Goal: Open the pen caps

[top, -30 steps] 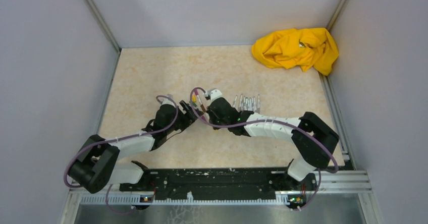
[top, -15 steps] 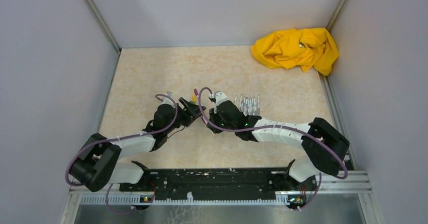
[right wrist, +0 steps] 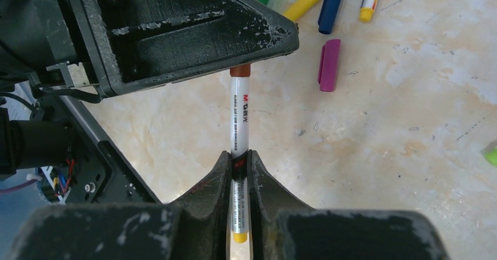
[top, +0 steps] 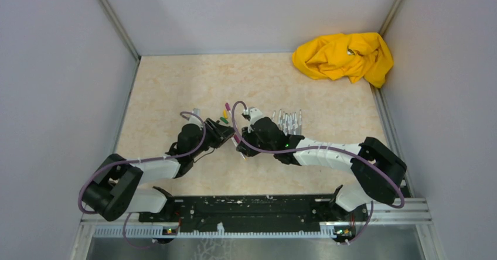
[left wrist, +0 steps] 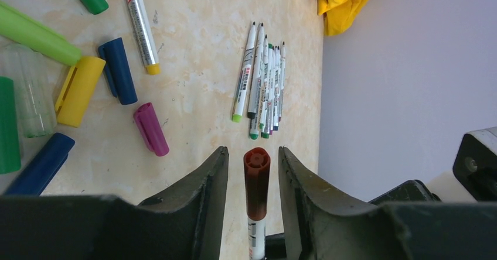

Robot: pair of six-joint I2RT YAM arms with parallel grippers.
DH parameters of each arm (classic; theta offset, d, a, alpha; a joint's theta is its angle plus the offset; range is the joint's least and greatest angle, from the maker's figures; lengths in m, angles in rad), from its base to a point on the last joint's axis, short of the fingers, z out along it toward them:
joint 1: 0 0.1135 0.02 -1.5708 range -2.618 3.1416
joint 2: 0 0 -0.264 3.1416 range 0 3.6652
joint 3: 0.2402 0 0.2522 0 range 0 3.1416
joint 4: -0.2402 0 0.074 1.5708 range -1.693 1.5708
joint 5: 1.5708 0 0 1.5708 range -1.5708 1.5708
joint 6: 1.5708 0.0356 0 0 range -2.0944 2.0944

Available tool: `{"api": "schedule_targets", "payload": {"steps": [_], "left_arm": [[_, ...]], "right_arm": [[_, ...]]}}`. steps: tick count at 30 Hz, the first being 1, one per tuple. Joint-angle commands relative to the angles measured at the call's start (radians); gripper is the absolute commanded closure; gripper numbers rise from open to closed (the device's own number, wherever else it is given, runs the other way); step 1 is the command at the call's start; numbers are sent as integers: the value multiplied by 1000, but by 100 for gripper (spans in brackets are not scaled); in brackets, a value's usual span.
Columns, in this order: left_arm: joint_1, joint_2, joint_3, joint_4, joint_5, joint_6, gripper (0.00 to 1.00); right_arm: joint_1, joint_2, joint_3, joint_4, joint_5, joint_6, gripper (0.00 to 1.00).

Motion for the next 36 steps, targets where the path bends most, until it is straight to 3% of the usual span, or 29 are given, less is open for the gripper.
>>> {"api": "schedule_targets", "payload": {"steps": [1, 13, 18, 21, 36], "left_arm": [[-4, 5, -15, 61, 21, -3, 60], [-4, -32, -39, 50, 11, 9, 68], [-4, -35, -41, 57, 17, 18, 83], [-4, -32, -42, 72, 29, 25, 100], [-4, -42, -33, 86, 84, 38, 100]], "right_arm": [[4, -41, -12, 59, -26, 16, 100], [4, -47, -29, 57, -17, 20, 100], [4, -48, -29, 53, -17, 20, 100], [4, -49, -32, 53, -14, 19, 100], [4, -16, -2, 67, -55, -1, 100]]}}
